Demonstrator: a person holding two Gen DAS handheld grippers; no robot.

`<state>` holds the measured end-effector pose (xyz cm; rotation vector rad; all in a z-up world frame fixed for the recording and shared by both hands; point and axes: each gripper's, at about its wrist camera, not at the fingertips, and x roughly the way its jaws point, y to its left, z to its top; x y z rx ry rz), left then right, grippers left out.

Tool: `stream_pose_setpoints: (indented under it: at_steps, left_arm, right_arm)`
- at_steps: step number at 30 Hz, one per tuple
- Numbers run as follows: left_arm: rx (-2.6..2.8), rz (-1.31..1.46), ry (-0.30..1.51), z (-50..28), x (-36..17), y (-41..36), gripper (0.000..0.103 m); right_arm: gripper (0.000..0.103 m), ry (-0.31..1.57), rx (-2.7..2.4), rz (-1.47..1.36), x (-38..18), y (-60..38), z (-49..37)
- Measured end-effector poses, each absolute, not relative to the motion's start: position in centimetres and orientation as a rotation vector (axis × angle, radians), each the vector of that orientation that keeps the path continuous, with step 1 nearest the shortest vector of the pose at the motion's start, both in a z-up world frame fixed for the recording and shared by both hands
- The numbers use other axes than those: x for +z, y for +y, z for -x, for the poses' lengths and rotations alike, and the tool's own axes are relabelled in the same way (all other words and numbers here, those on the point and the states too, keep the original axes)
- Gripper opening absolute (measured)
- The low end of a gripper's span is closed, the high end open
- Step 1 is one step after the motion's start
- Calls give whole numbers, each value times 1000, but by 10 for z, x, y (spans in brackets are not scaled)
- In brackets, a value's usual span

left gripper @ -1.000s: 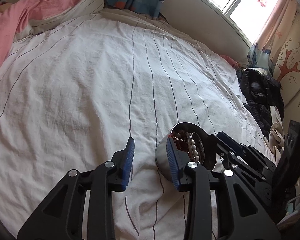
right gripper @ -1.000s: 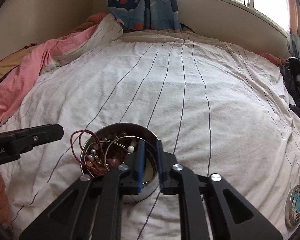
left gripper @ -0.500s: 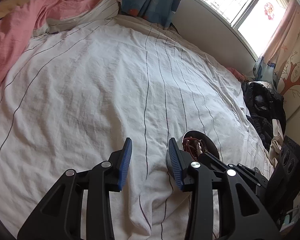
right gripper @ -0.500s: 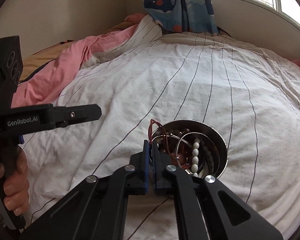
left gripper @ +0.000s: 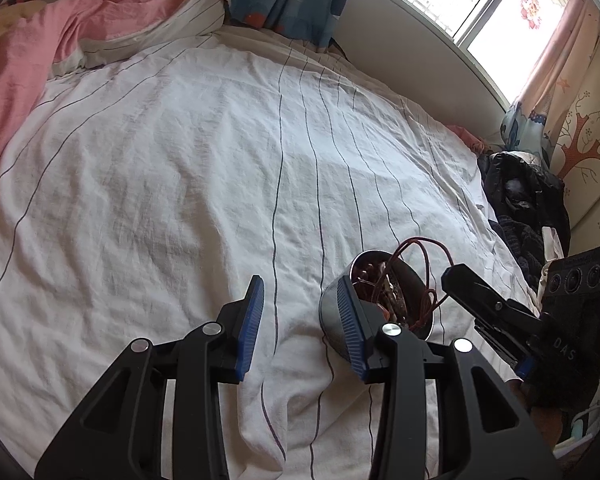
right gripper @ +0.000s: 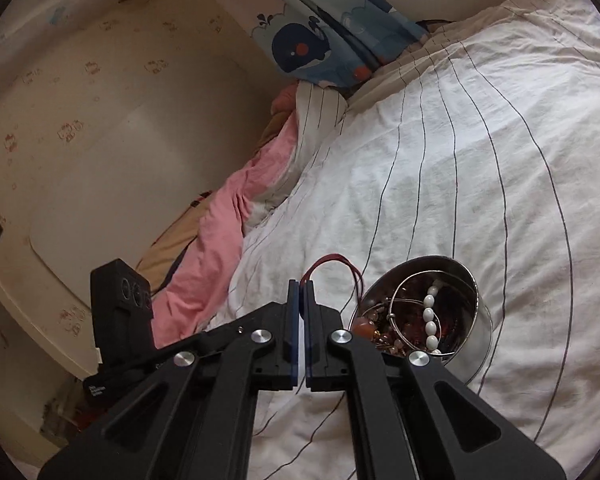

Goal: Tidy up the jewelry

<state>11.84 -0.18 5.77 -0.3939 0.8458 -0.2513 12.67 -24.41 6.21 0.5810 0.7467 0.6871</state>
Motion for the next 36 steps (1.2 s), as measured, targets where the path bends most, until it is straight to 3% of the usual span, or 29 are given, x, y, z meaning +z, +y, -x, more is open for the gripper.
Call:
stream_pose_setpoints:
  at_steps: [8,9,10,11,18,22,30,32,36]
  left_arm:
    - [-303,322,870,-123,54,-33,38]
    - [-306,317,869,-122,54,-35,38]
    - [-307,313,866,-122,55,-37,38]
    - [-309,310,864,-121,56,-38,39]
    - [-302,250,855,-110,55,-42,41]
    - [-268,164,844,-94,51,-46,48]
    - [-208,28,840,-42,53,-41,52]
    - [-194,17,819,-25,60,-38,59]
    - [-177,11,805,-4,59,-35,65]
  right_arm:
    - [4,842,388,-346,46,-245,-132]
    - [9,844,374,-333,45,-247,-132]
    - [31,834,373,-339,46,-248,-131]
    - [36,828,372,-345,47,-251,-129]
    - [38,804,309,-256,58,-248,-113]
    - [58,795,196,-175,58,-243,-81]
    - [61,827,172,-125,42,-228,0]
    - [69,791,177,-125,47,-224,23]
    - [72,777,111,-85,41,-216,46]
